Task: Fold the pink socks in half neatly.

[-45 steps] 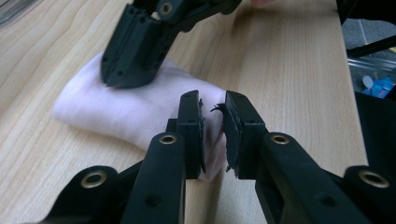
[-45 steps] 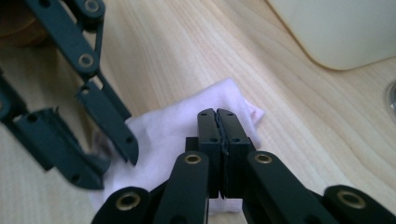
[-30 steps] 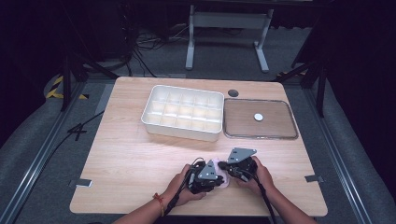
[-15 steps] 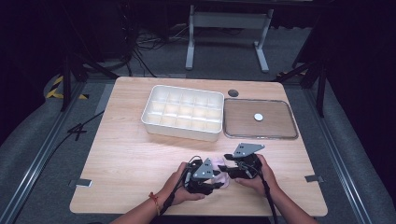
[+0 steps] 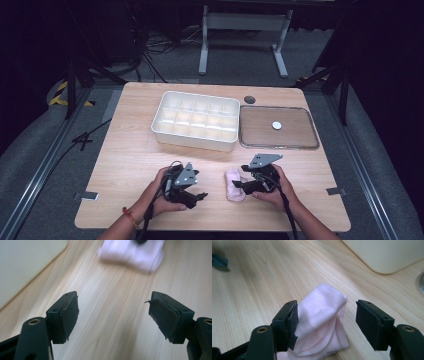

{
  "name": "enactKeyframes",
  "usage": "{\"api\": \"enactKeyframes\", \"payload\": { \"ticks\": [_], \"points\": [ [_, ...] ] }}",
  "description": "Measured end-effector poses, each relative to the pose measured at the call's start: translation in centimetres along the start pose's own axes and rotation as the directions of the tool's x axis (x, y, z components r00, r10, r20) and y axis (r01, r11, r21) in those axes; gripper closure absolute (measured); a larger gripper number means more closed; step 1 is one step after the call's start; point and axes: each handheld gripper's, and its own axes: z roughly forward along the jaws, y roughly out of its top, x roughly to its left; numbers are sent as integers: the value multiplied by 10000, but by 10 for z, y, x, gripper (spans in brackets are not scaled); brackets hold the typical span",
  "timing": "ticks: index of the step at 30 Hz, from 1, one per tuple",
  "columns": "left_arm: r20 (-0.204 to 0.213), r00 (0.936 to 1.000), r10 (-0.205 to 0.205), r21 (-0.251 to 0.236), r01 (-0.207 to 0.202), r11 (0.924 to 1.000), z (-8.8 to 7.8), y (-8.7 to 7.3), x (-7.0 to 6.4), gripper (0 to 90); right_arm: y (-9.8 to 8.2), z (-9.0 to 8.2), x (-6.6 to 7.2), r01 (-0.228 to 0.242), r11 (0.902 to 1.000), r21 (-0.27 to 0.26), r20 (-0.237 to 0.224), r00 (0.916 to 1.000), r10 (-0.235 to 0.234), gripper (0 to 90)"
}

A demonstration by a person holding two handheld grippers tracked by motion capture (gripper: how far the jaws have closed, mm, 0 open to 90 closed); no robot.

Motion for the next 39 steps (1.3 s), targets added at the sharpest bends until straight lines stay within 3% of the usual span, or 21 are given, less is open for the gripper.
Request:
{"api": "enactKeyframes", "payload": {
  "ticks": [7,12,18,21,24,27,32,39],
  "points": [
    [-237,9988,-424,622,438,9971,-12,-36,14,234,-6,9,-6,-535,9984,192,-303,9981,540,374],
    [-284,9984,-489,840,511,9952,-13,-48,18,234,-11,14,-12,-1029,9941,351,-1044,9889,1061,411],
    [-189,9963,-839,705,850,9939,-14,-54,22,222,-9,15,-16,-1091,9924,562,-1451,9826,1163,460],
    [-12,9913,-1313,579,1312,9897,-13,-57,26,198,-10,15,-18,-1270,9900,610,-1847,9733,1362,536],
    [-40,9898,-1425,342,1426,9892,-12,-61,27,173,-10,16,-20,-1372,9881,700,-2002,9684,1487,579],
    [-139,9877,-1555,126,1556,9877,-11,-63,27,156,-9,15,-19,-1277,9894,698,-2102,9676,1397,618],
    [-267,9851,-1697,-158,1694,9854,-9,-65,26,143,-6,11,-16,-846,9948,575,-2030,9746,946,675],
    [-286,9853,-1686,-124,1683,9857,-7,-63,26,126,-6,4,-10,-356,9988,326,-1957,9798,413,704]
  ]
}}
